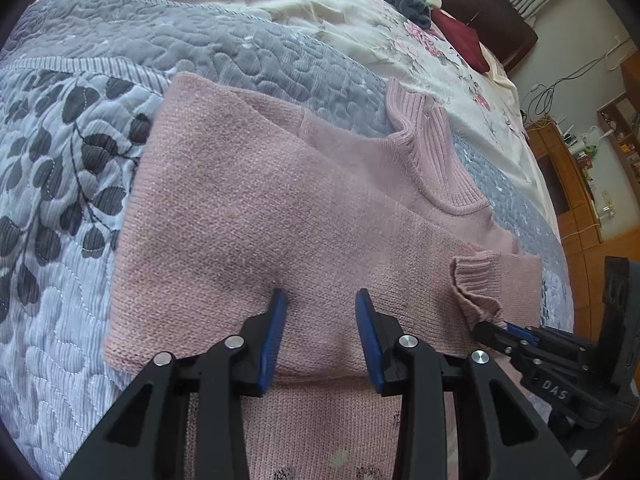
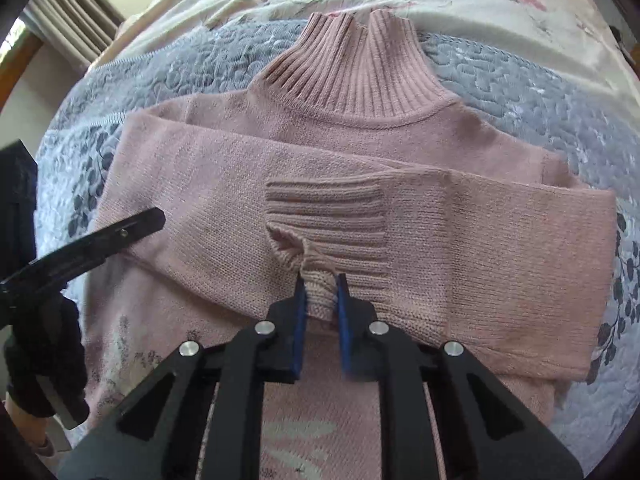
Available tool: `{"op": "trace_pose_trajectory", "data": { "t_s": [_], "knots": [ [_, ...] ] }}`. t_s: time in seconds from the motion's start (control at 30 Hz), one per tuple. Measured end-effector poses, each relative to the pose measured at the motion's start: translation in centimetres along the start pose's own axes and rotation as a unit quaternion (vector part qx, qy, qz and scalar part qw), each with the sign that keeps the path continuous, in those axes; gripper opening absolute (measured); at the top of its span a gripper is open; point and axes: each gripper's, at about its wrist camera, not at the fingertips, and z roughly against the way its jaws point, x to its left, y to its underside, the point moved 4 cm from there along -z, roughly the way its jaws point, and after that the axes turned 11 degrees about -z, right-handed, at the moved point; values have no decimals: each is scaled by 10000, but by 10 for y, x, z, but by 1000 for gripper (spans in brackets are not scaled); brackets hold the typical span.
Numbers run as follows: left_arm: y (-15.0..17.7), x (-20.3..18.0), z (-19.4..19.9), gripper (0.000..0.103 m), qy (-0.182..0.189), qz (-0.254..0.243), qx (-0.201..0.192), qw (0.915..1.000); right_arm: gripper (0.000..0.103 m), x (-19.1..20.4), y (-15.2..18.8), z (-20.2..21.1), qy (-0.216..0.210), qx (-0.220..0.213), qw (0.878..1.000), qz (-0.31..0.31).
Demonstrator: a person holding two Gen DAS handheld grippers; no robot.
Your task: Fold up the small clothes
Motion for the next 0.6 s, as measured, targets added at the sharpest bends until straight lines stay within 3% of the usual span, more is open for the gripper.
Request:
{"op": "trace_pose_trajectory", "data": {
  "t_s": [0.2,0.33,0.43,0.6],
  "knots": [
    [-1,-2,-3,36,-90,-57,-1,9999,13,-56,-10,56,-619,-406,9932,-893],
    [-2,-3,-4,36,-123,-93,-9,9999,13,-104,-10,75,-635,-543,9860,-1440],
    [-2,-4,-4,36,-146,-111,-14,9998,13,-134,-1,69,-521,-467,9831,-1692],
    [-2,-5,-5,36,-189,-180,15,9997,13,-164,22,41,-542,12,9793,-1952]
  ]
}}
